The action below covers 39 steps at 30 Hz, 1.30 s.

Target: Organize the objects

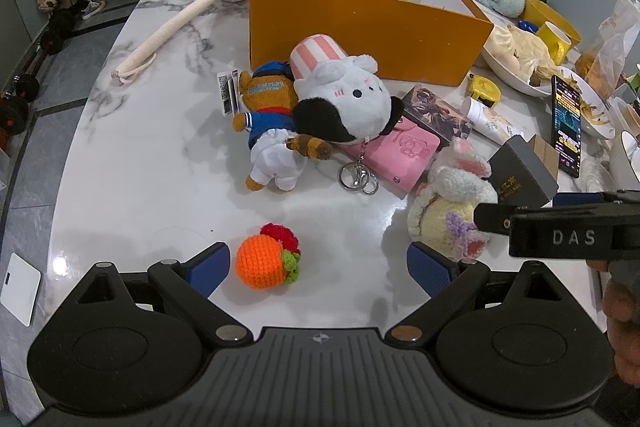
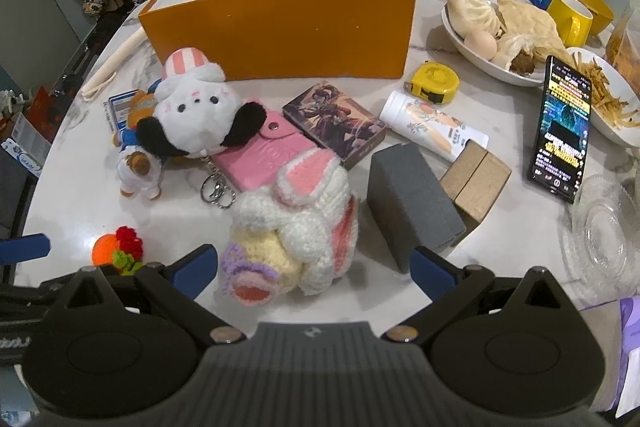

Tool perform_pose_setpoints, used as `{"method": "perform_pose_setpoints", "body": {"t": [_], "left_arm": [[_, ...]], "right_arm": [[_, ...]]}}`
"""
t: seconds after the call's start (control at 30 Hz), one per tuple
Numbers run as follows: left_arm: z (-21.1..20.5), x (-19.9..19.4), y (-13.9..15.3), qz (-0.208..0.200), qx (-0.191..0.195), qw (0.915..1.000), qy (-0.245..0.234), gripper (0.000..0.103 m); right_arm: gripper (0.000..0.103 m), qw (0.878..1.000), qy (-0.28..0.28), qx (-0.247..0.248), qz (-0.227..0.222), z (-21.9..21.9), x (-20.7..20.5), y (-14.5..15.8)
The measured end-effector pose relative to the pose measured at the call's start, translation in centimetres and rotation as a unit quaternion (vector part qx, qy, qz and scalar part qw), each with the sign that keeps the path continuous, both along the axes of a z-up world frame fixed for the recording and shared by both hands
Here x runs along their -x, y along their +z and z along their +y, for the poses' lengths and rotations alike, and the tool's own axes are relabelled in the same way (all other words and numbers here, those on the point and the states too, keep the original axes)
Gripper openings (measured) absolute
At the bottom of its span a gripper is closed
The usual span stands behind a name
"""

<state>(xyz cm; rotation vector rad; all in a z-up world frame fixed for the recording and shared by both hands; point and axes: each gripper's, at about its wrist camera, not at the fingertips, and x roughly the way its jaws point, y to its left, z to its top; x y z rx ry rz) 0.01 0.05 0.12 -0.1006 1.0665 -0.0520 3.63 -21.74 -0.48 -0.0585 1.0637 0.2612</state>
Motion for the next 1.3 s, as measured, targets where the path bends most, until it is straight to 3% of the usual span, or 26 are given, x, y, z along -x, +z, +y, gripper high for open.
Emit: {"method": "perform_pose_setpoints", "body": {"t": [0.4,0.53,0.63,0.8,0.87,0.93,1.07,1.2,1.3], "left_arm": [[0.6,0.3,0.4,-0.008,0.000,0.9999,0.006,0.103],[0.8,0.4,0.8,-0.015,0.001,0.9999,0.007,0.103],[0.8,0.4,0.9,-0.019,-0.001,0.9998,0.007,0.103],[0.4,0.3,1.3,-0.042,-0.022,0.9989,-0.003,0.103],[0.2,0.1,1.4,-0.049,-0.029,0.9983,-0.010,0.103],[-0.1,-0.2,1.4,-0.050,-0.034,0.9980,-0.015,0.103],[0.0,-1.1,1.1,-0.034,-0.026,0.9991,-0.010,0.103],[0.5,-2.5,1.0,-0.026,-0.018,0.9995,0.001,0.103],[0.8,-3.9,1.0,-0.039,-0.041,0.9984,0.001,0.103]], "right_arm": [[0.102,0.999,0.012,-0.001,-0.031,-0.7,-1.6,-0.9],[0.102,0.997,0.063,-0.001,-0.042,-0.4,-1.9,-0.8],[0.102,0.994,0.085,-0.030,-0.054,-0.7,-2.2,-0.3],[0.102,0.991,0.101,-0.076,-0.035,-1.4,-2.6,0.3],[0.098,0.991,0.103,-0.079,-0.036,-1.5,-2.8,0.7],[0.083,0.989,0.105,-0.098,-0.032,-2.0,-3.2,1.1],[0.082,0.990,0.088,-0.113,-0.007,-3.1,-4.3,1.2],[0.080,0.990,0.087,-0.110,-0.015,-4.0,-4.7,1.5],[0.067,0.991,0.093,-0.086,-0.033,-4.1,-4.7,1.7]]}}
